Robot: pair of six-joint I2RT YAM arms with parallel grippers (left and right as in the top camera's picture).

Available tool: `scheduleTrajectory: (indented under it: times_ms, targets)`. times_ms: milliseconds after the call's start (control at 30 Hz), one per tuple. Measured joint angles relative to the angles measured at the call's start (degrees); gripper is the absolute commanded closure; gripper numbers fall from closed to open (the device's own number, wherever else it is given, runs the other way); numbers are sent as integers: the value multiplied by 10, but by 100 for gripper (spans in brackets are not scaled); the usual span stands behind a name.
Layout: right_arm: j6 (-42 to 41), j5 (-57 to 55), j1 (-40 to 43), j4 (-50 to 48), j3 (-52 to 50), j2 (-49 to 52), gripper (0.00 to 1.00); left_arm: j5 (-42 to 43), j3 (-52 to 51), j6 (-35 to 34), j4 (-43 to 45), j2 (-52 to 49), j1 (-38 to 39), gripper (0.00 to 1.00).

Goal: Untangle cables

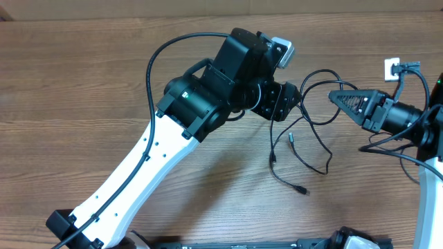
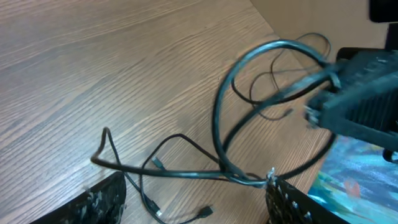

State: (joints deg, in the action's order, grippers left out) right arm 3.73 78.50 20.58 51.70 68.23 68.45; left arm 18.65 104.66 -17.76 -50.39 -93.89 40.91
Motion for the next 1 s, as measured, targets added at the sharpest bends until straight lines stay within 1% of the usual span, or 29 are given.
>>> scheduleTrajectory:
  times_ms: [100,167,200,233,267,300,400,567,700,800,833,867,933,1000]
  targets:
    - [43,48,0,-3,0,0,96,12,0,-4,2,0,0,46]
    - [64,66,0,-3,0,0,96,32,0,-5,6,0,-2,51]
    - [72,72,0,-3,0,0,96,47,0,-4,10,0,-3,51]
    - [79,77,0,-3,0,0,96,67,0,-4,14,0,-8,47]
    - [85,81,0,-3,0,0,96,85,0,-4,19,0,-12,39]
    - [88,83,0,-3,0,0,96,108,0,-5,25,0,-20,35]
    - [96,88,0,-3,0,0,96,158,0,-4,28,0,-46,25]
    - [101,92,0,-3,0,0,96,199,0,-3,29,0,-67,25]
    - [102,92,0,-3,0,0,96,212,0,4,30,0,-57,31]
    - [102,92,0,-3,0,0,96,217,0,9,35,0,-54,38]
    - [102,92,0,-3,0,0,96,217,0,11,36,0,-54,41]
    - [103,92,0,-3,0,0,96,216,0,12,37,0,-54,47]
    - [103,92,-2,-3,0,0,96,213,0,14,37,0,-54,52]
    - [103,92,-9,-3,0,0,96,207,0,17,37,0,-54,53]
